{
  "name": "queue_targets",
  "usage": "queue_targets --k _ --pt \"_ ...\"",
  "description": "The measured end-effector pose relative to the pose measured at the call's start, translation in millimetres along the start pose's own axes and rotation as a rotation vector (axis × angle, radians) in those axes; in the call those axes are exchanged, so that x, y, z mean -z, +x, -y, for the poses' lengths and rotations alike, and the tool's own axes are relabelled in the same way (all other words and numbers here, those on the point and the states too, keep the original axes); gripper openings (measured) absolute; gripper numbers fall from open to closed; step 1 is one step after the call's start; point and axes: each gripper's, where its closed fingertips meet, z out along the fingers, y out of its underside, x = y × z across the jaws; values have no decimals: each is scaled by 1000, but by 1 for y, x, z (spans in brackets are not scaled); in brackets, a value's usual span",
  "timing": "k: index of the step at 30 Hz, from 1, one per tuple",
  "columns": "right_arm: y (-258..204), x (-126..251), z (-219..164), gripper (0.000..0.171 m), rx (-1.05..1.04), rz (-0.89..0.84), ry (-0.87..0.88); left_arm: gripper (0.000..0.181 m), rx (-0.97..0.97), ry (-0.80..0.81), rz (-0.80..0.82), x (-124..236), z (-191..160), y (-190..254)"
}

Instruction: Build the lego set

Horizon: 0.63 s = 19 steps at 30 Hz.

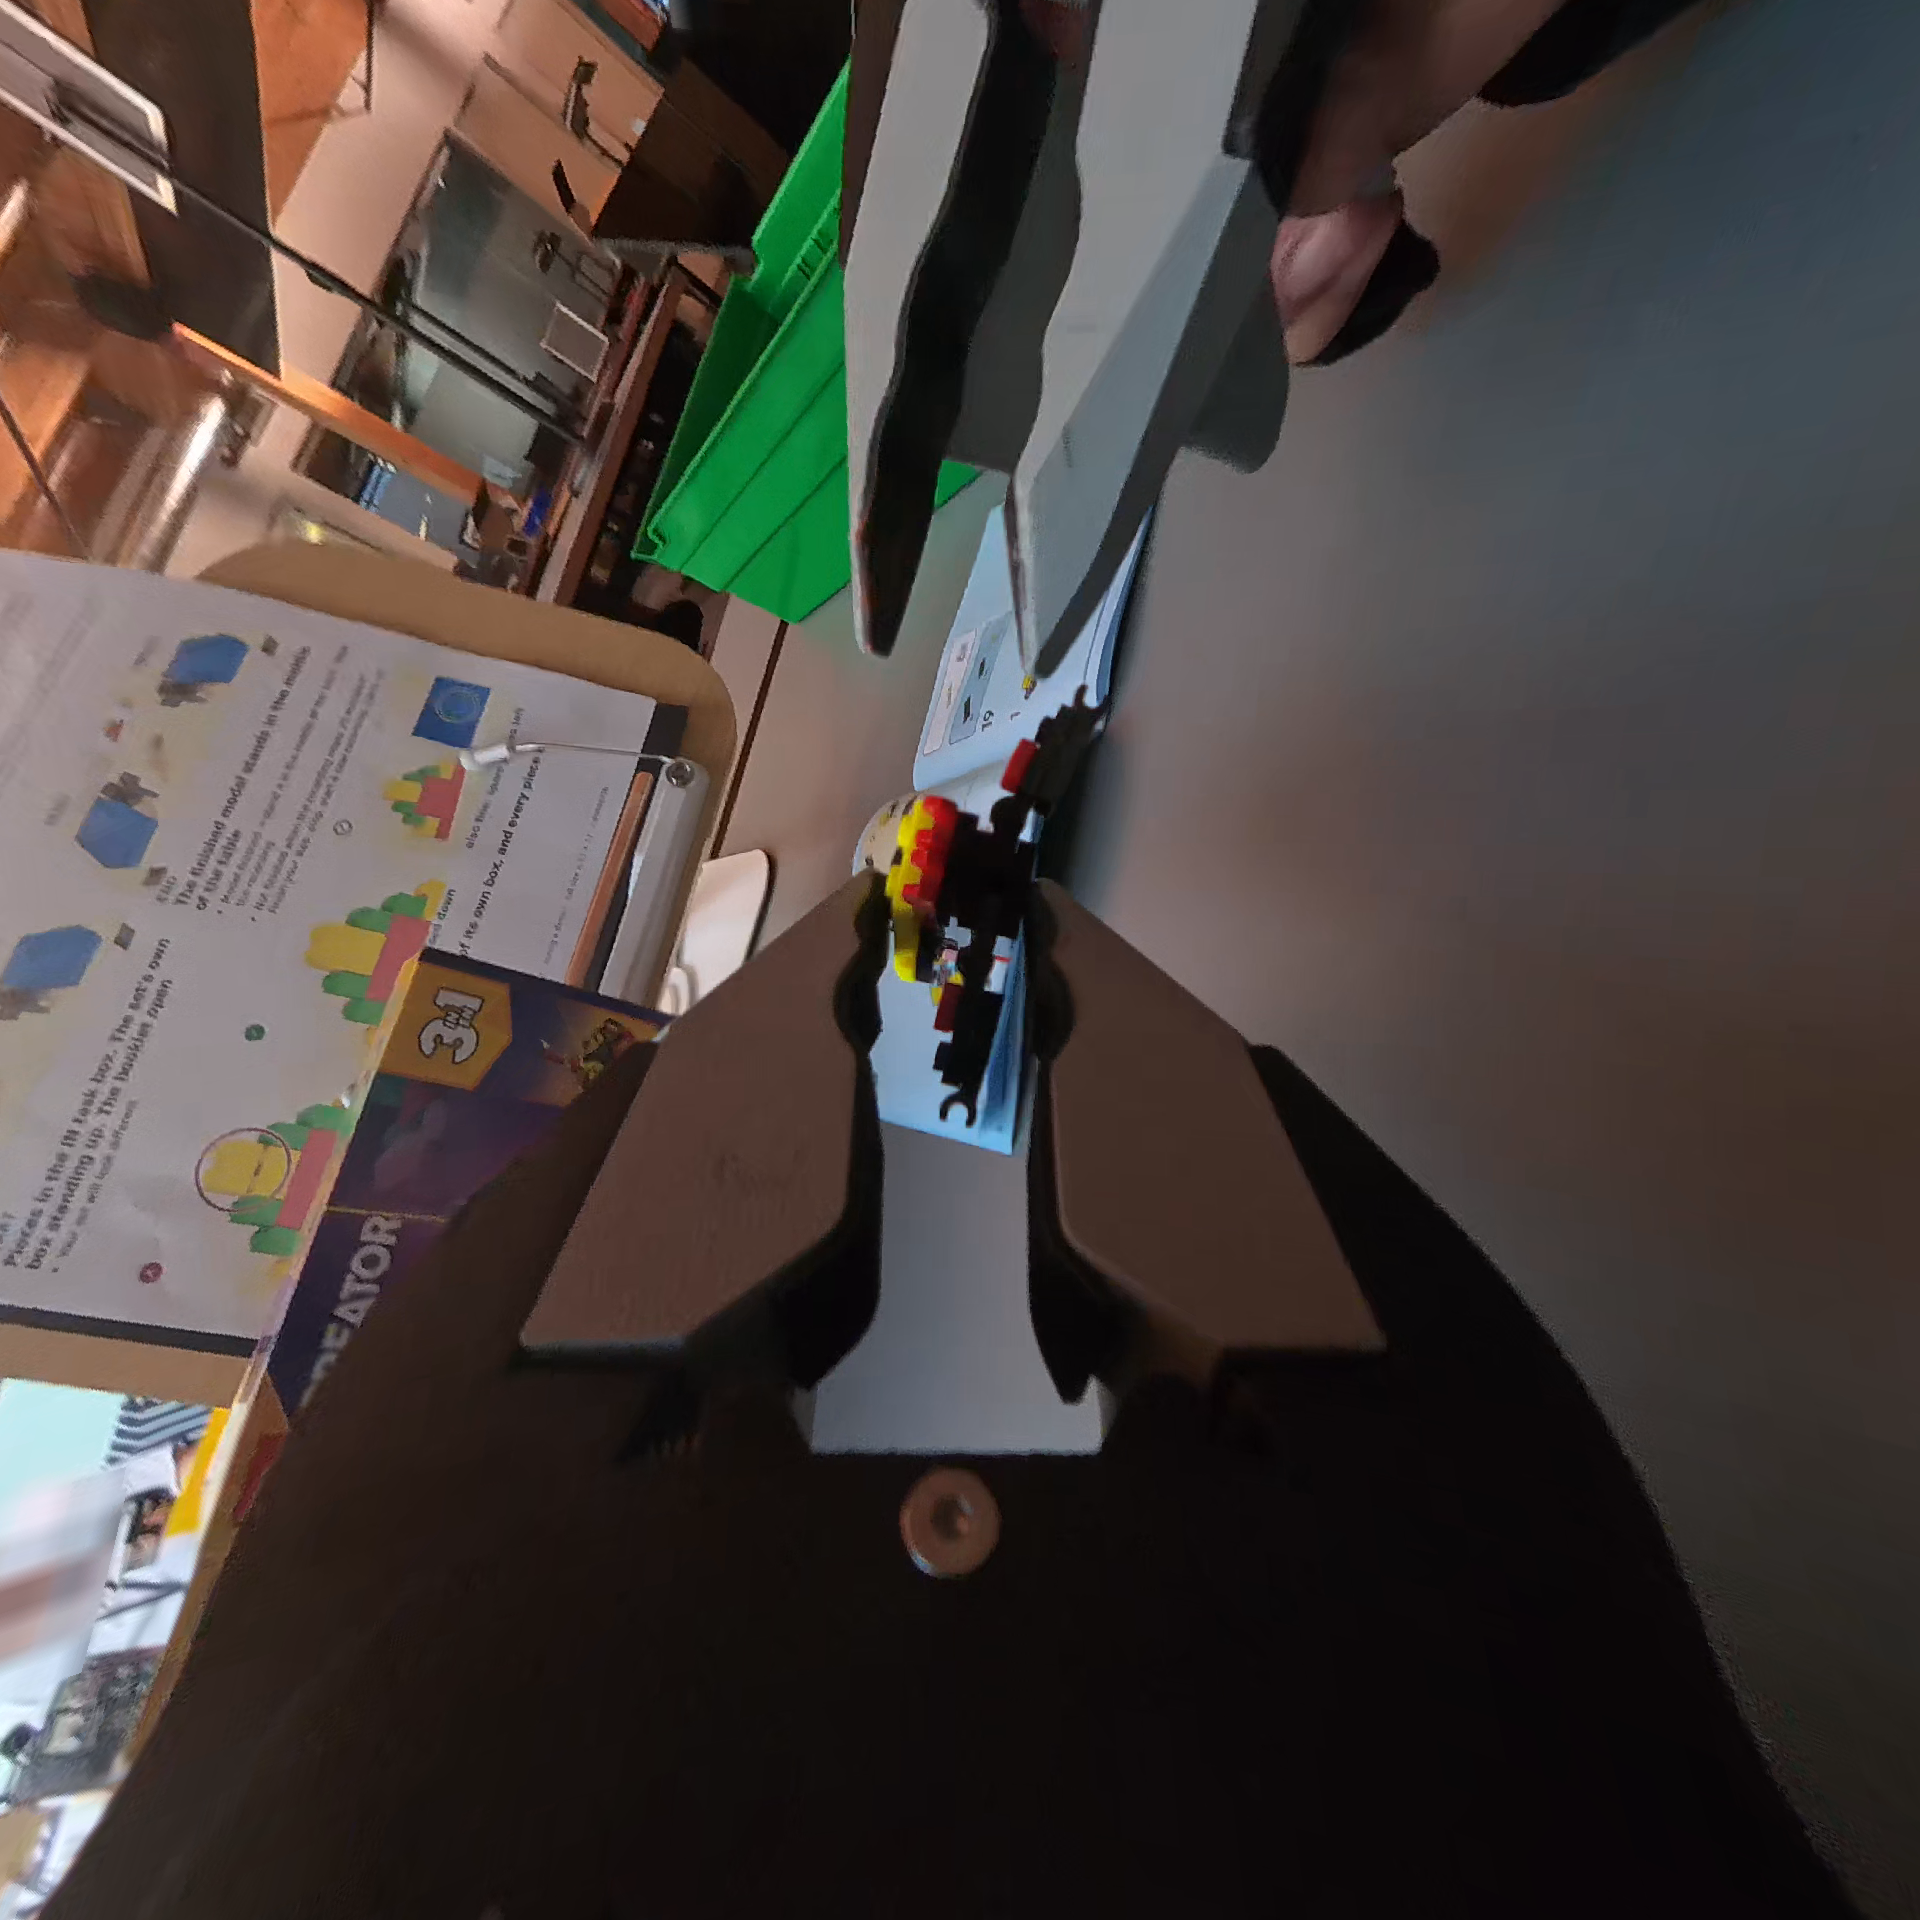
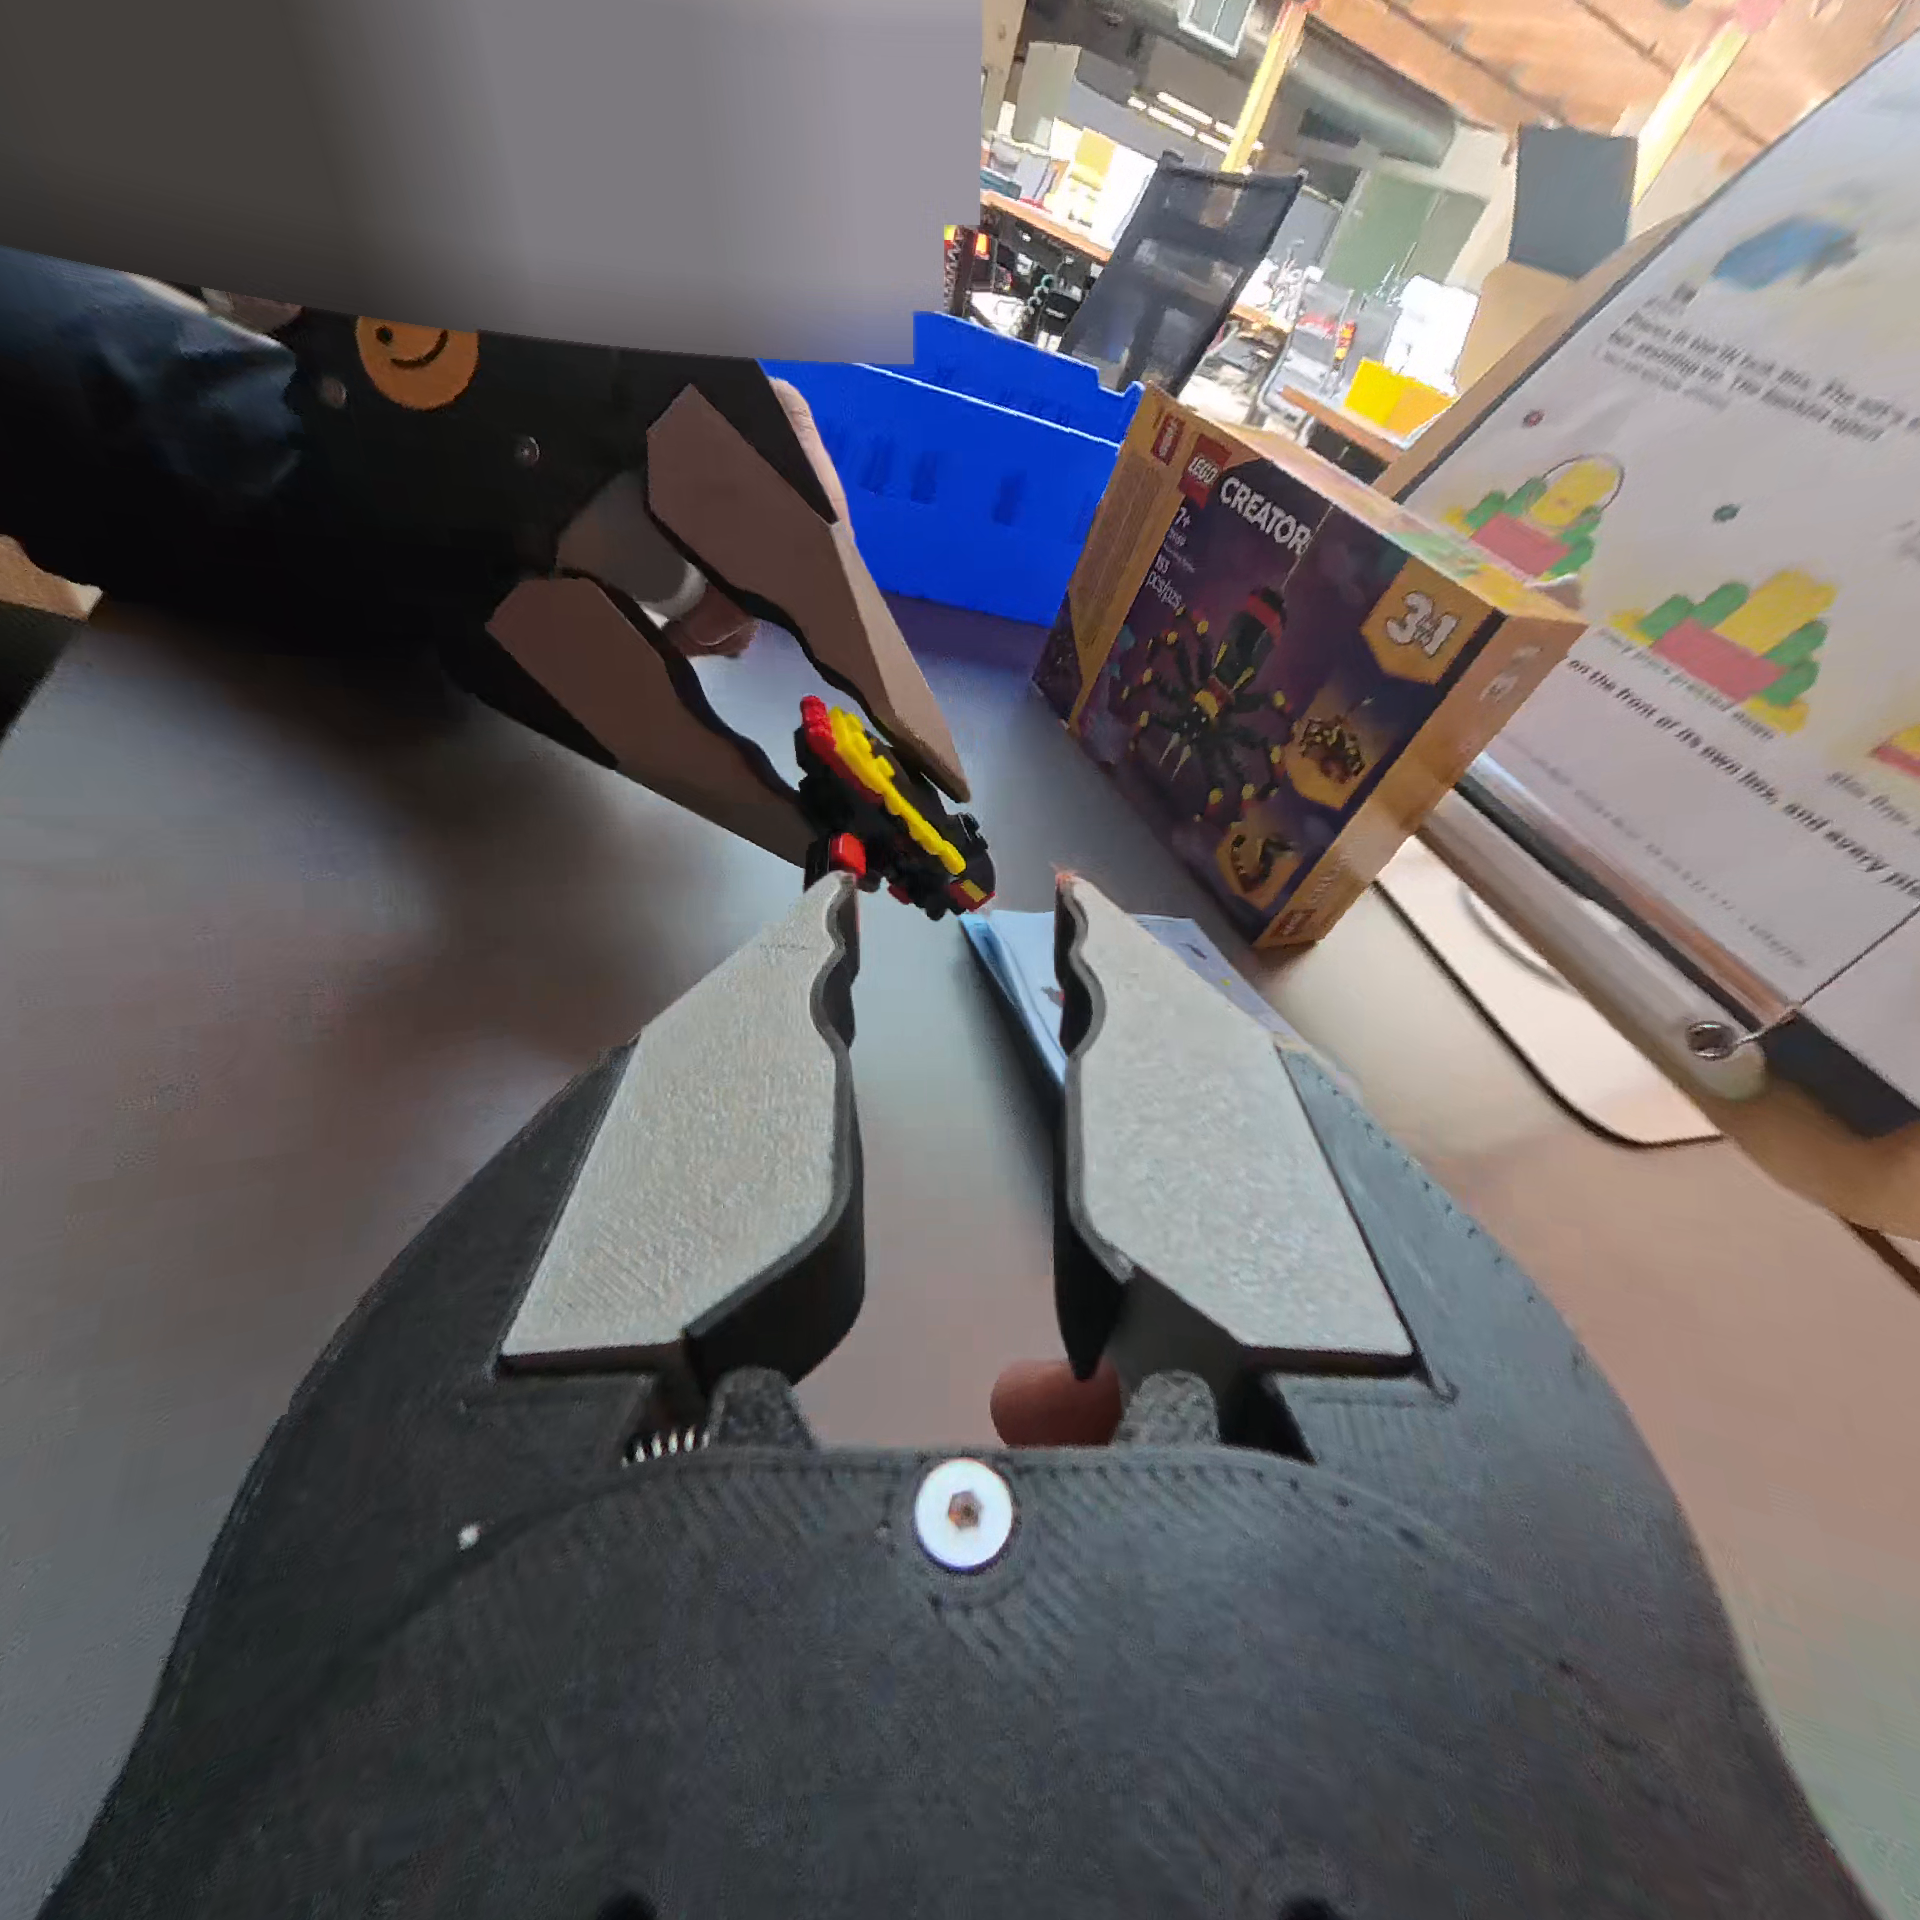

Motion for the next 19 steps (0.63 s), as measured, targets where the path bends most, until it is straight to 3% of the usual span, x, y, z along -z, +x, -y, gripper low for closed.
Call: queue_targets --k 1,8,19 --pt "-3 -1 1 38 -28 23 3 23 -36 26 10 2 5 1" --pt "-26 -8 18 62 -225 178 72 23 -232 122 88 10 25 2" --pt "-36 -13 15 54 -259 227 54 22 -337 145 105 8 34 12"
